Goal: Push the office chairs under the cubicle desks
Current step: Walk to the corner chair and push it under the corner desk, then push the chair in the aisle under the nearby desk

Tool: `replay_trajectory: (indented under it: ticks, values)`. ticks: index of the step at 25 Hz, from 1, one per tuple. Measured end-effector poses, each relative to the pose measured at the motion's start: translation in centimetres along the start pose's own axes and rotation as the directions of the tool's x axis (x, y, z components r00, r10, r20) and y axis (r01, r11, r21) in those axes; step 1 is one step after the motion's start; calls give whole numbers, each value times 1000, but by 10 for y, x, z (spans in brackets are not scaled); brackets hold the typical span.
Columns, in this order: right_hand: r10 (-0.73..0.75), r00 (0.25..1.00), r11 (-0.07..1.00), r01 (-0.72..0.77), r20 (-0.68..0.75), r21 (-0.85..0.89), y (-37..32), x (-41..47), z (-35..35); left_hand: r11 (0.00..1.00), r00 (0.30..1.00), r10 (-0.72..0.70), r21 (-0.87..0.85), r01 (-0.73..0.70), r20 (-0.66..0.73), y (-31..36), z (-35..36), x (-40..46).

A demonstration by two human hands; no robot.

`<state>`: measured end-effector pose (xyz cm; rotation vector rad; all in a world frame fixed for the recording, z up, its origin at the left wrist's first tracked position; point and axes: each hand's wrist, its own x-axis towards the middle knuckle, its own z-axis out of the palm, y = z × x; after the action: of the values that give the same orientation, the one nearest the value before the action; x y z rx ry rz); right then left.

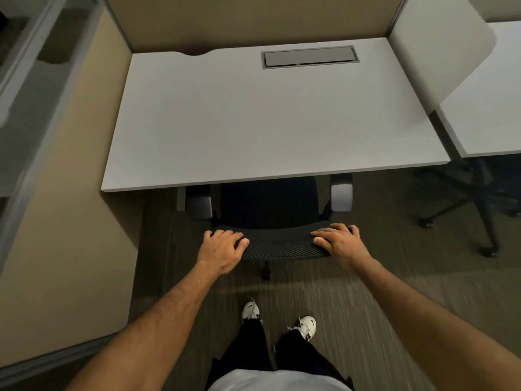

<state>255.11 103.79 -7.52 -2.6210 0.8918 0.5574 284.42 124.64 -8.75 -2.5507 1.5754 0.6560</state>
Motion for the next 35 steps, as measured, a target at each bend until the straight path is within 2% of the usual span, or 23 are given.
replay_trajectory:
  ticks: [7, 9, 13, 14, 17, 18, 19, 23, 24, 26, 28, 30, 33, 35]
  values:
    - [155, 987, 987, -152, -52, 44, -14, 7, -11, 998, 997, 57, 6, -58, 52, 8, -15, 24]
    - [157, 985, 982, -149, -65, 119, -29, 6, -22, 995, 994, 83, 56, -87, 71, 4, -27, 31]
    - [253, 935, 945, -184, -248, 271, -34, -33, -53, 971, 973, 227, 86, -223, -41, 35, -74, 31]
    - [245, 936, 944, -171, -253, 282, -34, -33, -56, 972, 971, 233, 57, -230, -54, 42, -78, 33]
    - [339, 859, 914, -203, -384, 352, -22, -69, -77, 933, 925, 359, 10, -360, -126, 95, -123, 32]
    - [385, 817, 897, -222, -428, 383, -10, -87, -90, 903, 890, 424, -2, -430, -171, 124, -145, 32]
    - [396, 808, 889, -217, -437, 404, -5, -89, -95, 884, 869, 455, -21, -468, -196, 135, -154, 34]
    - [573, 614, 805, -296, -543, 514, 38, -168, -103, 755, 733, 638, 3, -656, -235, 245, -185, 11]
    - [579, 608, 802, -302, -543, 516, 40, -172, -106, 745, 720, 643, -7, -668, -260, 251, -185, 12]
    - [646, 515, 759, -353, -564, 547, 64, -218, -98, 674, 653, 713, -5, -738, -255, 306, -180, 2]
    - [707, 453, 704, -376, -543, 603, 91, -271, -84, 605, 586, 774, 8, -796, -239, 362, -165, -17]
    - [730, 426, 681, -377, -535, 628, 104, -301, -72, 559, 535, 809, 40, -828, -245, 394, -156, -34]
    - [807, 318, 590, -392, -498, 706, 137, -385, -39, 445, 431, 884, 48, -894, -178, 481, -124, -77]
    - [817, 306, 576, -406, -489, 709, 148, -410, -26, 385, 374, 910, 27, -923, -178, 511, -113, -91]
